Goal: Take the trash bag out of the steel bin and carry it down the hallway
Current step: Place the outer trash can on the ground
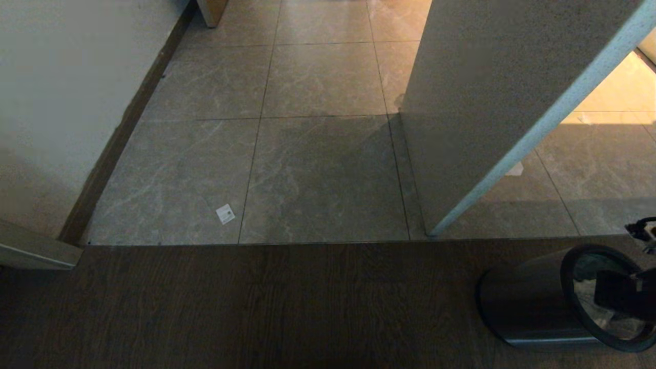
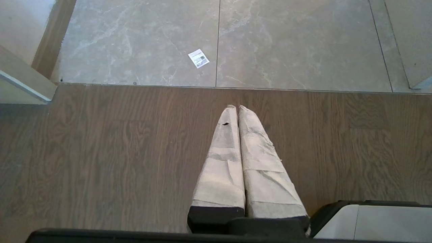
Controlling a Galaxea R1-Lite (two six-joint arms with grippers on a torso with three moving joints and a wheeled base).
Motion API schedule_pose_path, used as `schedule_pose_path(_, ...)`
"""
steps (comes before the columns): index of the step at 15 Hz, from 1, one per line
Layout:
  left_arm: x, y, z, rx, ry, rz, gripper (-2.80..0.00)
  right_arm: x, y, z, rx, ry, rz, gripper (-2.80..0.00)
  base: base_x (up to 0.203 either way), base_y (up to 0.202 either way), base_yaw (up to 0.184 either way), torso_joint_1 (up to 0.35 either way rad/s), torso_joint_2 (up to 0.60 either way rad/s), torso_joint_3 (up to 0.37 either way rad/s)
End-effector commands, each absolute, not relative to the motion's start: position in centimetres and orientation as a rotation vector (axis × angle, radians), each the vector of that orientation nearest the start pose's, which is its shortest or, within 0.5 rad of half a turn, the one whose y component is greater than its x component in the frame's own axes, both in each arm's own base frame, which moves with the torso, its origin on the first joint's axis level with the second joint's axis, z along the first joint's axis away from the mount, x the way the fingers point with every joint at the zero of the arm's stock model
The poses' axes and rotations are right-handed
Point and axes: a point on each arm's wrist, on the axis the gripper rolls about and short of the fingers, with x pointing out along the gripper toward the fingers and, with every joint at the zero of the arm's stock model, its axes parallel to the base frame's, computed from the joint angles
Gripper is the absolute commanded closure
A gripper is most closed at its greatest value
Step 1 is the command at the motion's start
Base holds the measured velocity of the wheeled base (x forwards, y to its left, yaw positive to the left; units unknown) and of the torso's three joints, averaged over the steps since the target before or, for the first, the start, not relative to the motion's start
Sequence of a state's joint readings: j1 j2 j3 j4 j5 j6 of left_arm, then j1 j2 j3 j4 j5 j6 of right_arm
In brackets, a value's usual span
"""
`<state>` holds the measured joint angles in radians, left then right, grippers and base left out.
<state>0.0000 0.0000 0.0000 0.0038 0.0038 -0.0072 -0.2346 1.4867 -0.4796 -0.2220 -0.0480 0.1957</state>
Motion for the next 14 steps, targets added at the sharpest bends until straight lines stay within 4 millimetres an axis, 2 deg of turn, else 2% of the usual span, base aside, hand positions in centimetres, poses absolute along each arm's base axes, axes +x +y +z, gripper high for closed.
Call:
schedule_pose_path(1,-2.3,0.0,7.5,-0.008,0.005,0.005,0.00,23.0,-7.0,8.4,0.289,0.792,-0.379,-2.80,0.000,0.000,0.000,0.000,0.00,0.000)
schedule_pose_path(4,-2.3,0.0,7.5,-0.008,0.005,0.005,0.00,24.7,-7.9,6.6,0.341,0.784,-0.341,-2.80,0.000,0.000,0.000,0.000,0.00,0.000)
schedule_pose_path(14,-2.3,0.0,7.5,-0.008,0.003,0.003,0.00,27.8,-8.3,2.7,0.436,0.756,-0.242,-2.80,0.000,0.000,0.000,0.000,0.00,0.000)
